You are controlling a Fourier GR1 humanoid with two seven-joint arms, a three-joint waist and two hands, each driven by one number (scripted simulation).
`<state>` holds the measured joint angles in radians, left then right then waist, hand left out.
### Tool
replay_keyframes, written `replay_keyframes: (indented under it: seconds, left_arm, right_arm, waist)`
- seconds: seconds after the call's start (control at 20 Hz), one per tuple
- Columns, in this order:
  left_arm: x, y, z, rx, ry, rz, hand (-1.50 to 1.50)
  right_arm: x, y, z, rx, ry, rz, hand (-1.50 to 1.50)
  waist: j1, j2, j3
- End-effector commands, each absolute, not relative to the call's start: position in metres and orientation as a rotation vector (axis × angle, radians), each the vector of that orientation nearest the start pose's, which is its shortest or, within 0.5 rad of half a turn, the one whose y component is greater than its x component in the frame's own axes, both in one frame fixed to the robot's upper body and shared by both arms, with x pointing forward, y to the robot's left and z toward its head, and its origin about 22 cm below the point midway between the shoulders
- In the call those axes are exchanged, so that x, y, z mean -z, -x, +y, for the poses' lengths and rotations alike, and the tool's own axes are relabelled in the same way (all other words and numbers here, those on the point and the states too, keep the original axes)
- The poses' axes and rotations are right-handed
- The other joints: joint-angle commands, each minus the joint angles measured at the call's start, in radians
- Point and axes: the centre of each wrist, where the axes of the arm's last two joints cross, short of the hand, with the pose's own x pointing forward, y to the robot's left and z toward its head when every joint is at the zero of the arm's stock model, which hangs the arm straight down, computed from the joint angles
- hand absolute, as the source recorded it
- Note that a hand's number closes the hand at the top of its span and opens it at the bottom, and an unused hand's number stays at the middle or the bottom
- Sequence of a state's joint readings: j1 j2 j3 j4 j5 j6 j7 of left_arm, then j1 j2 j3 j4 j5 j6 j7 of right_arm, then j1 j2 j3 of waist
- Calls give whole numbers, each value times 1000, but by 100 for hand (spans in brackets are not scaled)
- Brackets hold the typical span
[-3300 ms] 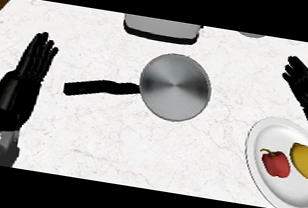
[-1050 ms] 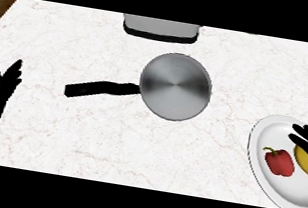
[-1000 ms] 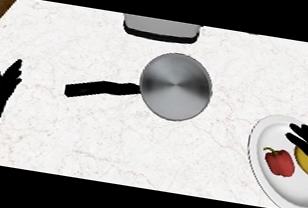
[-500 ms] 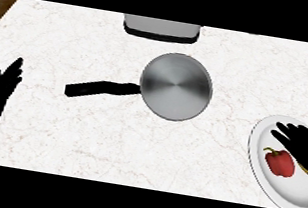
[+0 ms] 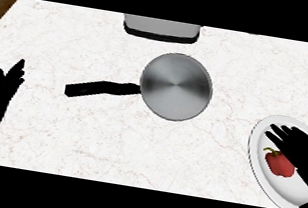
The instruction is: Pick the bell pepper from the plate and place it in the pan
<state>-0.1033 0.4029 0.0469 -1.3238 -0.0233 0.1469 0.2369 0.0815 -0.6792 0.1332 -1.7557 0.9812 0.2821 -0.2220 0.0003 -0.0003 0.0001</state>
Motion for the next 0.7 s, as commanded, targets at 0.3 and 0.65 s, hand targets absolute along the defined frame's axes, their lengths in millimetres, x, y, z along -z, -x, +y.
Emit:
replay_keyframes:
  seconds: [0.3,0.65]
  left_arm:
    - [-20,-278,350,81,-502,-1216,0]
    - [1,-242,352,100,-491,-1191,0]
  right_arm:
    - [-50,-225,-323,-1686,795,-1206,-150]
    - [-25,-228,-322,-1674,809,-1177,-150]
  waist:
    - [-2,0,0]
    - [3,0,0]
